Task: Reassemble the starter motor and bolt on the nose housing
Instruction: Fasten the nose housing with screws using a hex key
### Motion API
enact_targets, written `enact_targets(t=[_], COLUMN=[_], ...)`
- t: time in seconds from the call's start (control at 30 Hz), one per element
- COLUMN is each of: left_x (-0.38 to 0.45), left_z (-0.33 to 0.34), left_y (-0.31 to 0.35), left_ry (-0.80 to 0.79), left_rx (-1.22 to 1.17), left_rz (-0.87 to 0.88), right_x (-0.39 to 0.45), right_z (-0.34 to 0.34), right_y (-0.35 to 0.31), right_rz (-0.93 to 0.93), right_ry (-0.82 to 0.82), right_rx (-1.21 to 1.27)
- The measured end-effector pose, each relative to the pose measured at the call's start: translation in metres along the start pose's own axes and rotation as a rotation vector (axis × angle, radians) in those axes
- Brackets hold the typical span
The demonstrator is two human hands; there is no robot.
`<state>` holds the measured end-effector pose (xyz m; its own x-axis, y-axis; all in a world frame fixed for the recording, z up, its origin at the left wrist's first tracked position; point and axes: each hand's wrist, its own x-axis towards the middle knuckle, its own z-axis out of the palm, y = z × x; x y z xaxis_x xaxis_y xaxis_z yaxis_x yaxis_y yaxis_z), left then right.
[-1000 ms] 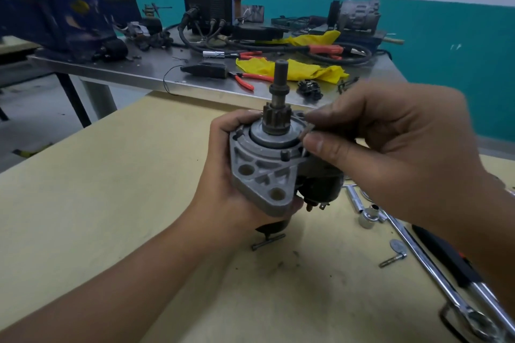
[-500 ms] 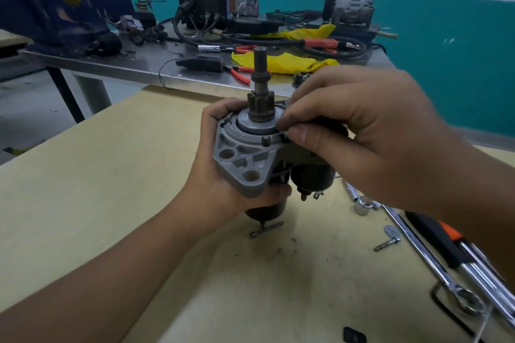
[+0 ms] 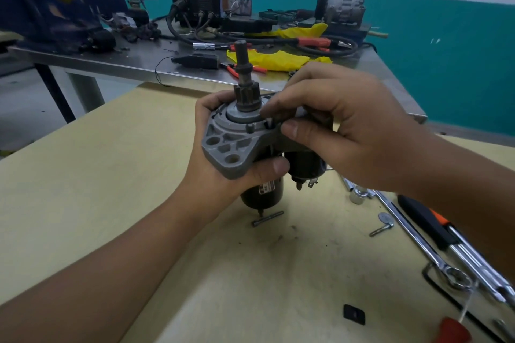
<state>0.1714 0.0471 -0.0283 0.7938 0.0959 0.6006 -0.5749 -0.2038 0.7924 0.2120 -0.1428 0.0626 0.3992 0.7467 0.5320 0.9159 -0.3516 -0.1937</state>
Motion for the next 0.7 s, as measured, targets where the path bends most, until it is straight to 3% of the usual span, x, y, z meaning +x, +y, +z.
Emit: enact_targets(t=[0.17, 0.47, 0.7], left_x=[0.0, 0.004, 0.005], left_z=[0.001, 0.007, 0.007], left_y=[0.003, 0.011, 0.001], left_ry=[0.022, 0.031, 0.021], left_rx=[-0.018, -0.022, 0.045], left_rz=[-0.01, -0.024, 0.02], right_x=[0.005, 0.021, 0.016], right_z=[-0.001, -0.012, -0.016], right_y=[-0.001, -0.005, -0.004], right_rz=[-0.07, 0.071, 0.05], right_ry=[0.013, -0.051, -0.084], right_rx=[-0.074, 0.017, 0.038])
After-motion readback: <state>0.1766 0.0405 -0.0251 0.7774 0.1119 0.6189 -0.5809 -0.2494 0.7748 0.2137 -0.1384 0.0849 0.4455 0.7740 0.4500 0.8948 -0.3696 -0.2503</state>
